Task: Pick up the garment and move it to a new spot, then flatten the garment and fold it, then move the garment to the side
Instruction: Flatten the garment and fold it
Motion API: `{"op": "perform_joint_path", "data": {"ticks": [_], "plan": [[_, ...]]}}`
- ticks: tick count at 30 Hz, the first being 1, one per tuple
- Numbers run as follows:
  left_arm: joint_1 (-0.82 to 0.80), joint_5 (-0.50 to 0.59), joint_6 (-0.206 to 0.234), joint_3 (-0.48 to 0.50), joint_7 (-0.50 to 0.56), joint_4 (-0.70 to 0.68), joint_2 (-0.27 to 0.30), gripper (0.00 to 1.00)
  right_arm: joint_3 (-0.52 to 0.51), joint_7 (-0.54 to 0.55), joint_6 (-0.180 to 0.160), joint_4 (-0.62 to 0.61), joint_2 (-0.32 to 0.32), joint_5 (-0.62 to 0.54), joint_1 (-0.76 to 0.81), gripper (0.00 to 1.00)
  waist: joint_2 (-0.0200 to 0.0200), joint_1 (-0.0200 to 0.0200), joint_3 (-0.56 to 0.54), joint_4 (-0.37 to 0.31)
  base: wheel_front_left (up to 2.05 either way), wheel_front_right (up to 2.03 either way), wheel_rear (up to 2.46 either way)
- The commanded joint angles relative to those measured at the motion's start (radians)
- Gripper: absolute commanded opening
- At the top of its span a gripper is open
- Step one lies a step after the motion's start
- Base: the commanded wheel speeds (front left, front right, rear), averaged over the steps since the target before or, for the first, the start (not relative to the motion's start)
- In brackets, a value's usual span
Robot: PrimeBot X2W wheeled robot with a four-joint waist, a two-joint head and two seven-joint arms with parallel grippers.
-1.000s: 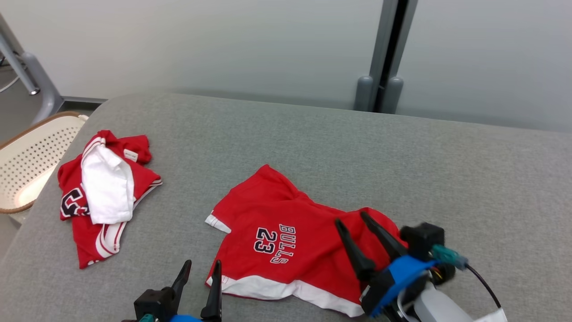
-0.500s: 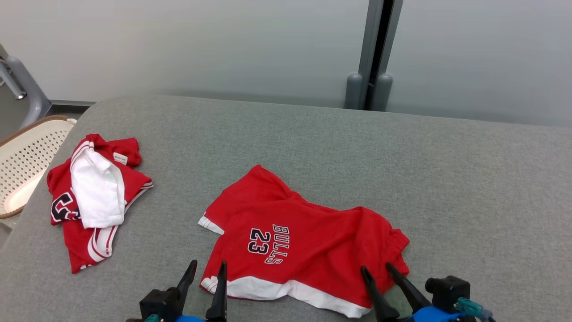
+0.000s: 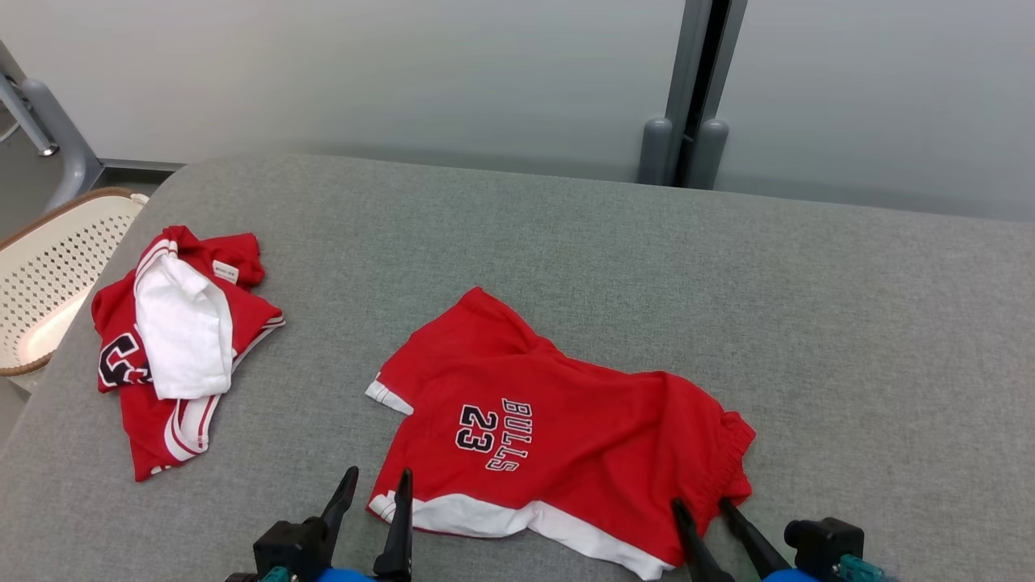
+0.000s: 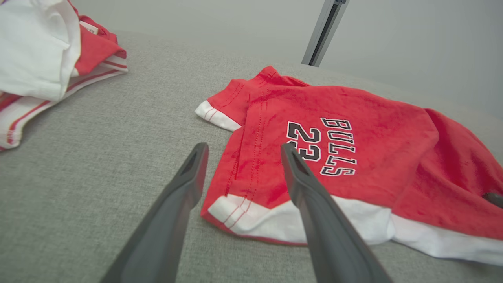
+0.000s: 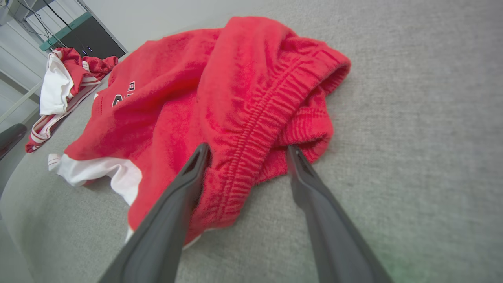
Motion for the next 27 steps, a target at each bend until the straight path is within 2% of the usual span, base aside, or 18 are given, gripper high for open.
{"op": "perform_joint_path", "data": {"ticks": [1, 2, 3, 4, 5, 10, 13, 20, 21, 22, 25, 27], "plan": [[-0.010, 0.000, -0.002, 0.004, -0.003, -0.006, 0.000, 1.00, 0.001, -0.003, 0.000, 0.015, 0.006, 0.001, -0.023, 1.00, 0.0000, 0.0000, 0.005, 0.000, 0.00, 0.00, 0.00], [-0.015, -0.001, -0.002, 0.003, -0.003, -0.006, -0.001, 1.00, 0.001, -0.003, 0.000, 0.025, 0.007, 0.006, -0.034, 0.78, 0.0000, 0.0000, 0.009, 0.001, 0.00, 0.00, 0.00], [-0.020, -0.002, -0.002, 0.001, -0.003, -0.005, -0.001, 1.00, 0.000, -0.003, 0.000, 0.029, 0.008, 0.010, -0.045, 0.40, 0.0000, 0.0000, 0.012, 0.001, 0.00, 0.00, 0.00], [-0.025, -0.003, -0.002, -0.001, -0.003, -0.006, 0.000, 1.00, -0.004, -0.003, 0.000, 0.030, 0.009, 0.015, -0.054, 0.15, 0.0000, 0.0000, 0.016, 0.002, 0.00, 0.00, 0.00], [-0.028, -0.003, -0.002, -0.003, -0.003, -0.006, 0.000, 1.00, -0.012, -0.003, 0.000, 0.031, 0.009, 0.019, -0.062, 0.00, 0.0000, 0.0000, 0.018, 0.003, 0.00, 0.00, 0.00], [-0.030, -0.001, -0.002, -0.002, -0.003, -0.003, 0.000, 1.00, -0.086, -0.003, 0.000, 0.034, 0.004, -0.019, -0.088, 0.00, 0.0000, 0.0000, 0.023, 0.002, 0.00, 0.00, 0.00], [-0.018, 0.001, -0.002, 0.003, -0.003, 0.001, 0.000, 1.00, -0.156, -0.003, 0.000, 0.027, -0.020, -0.059, -0.099, 0.00, 0.0000, 0.0000, 0.018, -0.005, 0.00, 0.00, 0.00], [-0.007, -0.005, -0.002, -0.003, -0.003, 0.005, 0.000, 1.00, -0.330, -0.004, 0.000, 0.000, -0.070, -0.239, -0.100, 0.01, 0.0000, 0.0000, 0.002, -0.026, 0.00, 0.00, 0.00], [-0.007, -0.006, -0.002, -0.004, -0.003, 0.006, 0.000, 1.00, -0.346, -0.004, 0.000, -0.004, -0.068, -0.271, -0.102, 0.40, 0.0000, 0.0000, 0.001, -0.029, 0.00, 0.00, 0.00], [-0.007, -0.007, -0.002, -0.006, -0.003, 0.007, 0.000, 1.00, -0.360, -0.004, 0.000, -0.008, -0.063, -0.304, -0.106, 1.00, 0.0000, 0.0000, -0.001, -0.032, 0.00, 0.00, 0.00], [-0.010, -0.008, -0.002, -0.006, -0.003, 0.012, 0.000, 1.00, -0.380, -0.004, 0.000, -0.059, -0.045, -0.416, -0.112, 1.00, 0.0000, 0.0000, -0.008, -0.039, 0.00, 0.00, 0.00], [-0.010, -0.007, -0.002, -0.006, -0.003, 0.013, 0.000, 1.00, -0.387, -0.003, 0.000, -0.081, -0.033, -0.443, -0.103, 1.00, 0.0000, 0.0000, -0.011, -0.042, 0.00, 0.00, 0.00]]}}
